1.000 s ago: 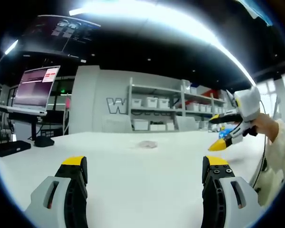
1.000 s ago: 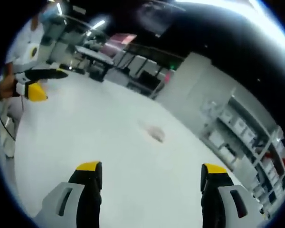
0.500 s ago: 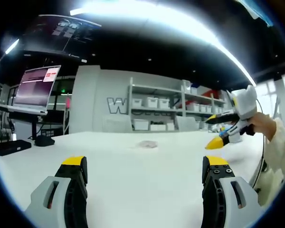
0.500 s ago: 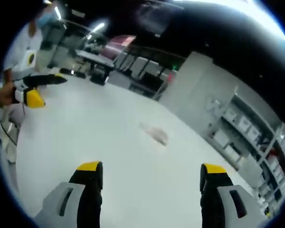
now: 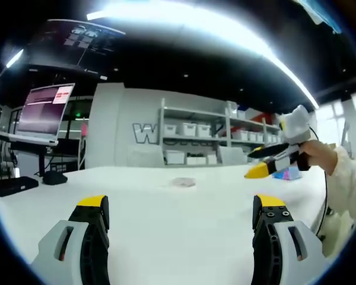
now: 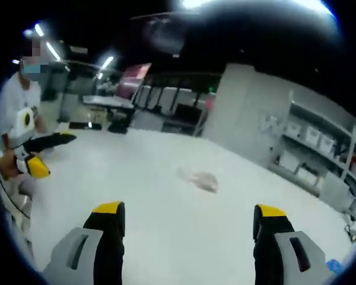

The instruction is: Open the resealable bag by pulling the two sides of the seal apart until the entire bag opening is separated and visibly accessible.

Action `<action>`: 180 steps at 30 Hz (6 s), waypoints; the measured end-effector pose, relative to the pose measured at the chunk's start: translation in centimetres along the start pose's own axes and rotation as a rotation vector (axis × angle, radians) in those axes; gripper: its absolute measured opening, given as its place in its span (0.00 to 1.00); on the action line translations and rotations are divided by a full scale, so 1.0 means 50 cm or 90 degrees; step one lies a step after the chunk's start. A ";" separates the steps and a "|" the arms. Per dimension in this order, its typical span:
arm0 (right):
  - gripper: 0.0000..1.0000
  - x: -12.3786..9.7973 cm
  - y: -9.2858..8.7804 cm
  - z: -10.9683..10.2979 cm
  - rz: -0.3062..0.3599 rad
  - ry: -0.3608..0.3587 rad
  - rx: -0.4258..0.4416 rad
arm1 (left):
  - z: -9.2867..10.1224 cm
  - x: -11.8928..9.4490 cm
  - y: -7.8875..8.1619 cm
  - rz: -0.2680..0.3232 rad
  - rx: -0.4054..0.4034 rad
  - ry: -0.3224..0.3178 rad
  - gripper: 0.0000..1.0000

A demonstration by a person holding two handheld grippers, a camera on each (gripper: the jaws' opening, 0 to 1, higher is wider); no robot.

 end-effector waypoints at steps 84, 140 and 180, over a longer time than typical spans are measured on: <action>0.86 0.189 -0.002 0.014 -0.047 0.028 -0.016 | -0.018 -0.006 -0.002 0.003 -0.010 0.015 1.00; 0.79 0.276 -0.009 0.014 -0.065 0.018 -0.059 | -0.034 -0.012 -0.017 -0.005 -0.019 0.026 1.00; 0.73 0.328 -0.019 0.015 -0.089 -0.003 -0.152 | -0.039 -0.009 -0.014 -0.001 -0.017 0.028 1.00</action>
Point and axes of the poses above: the point that each gripper's makers call its tool centre point, and the gripper's own axes: x roughly forward along the fingers, z roughly to its right, y roughly out of its top, the point moved 5 cm from there along -x, roughly backward along the fingers, and after that the axes turned 4 degrees about z, right-handed, at the moved point
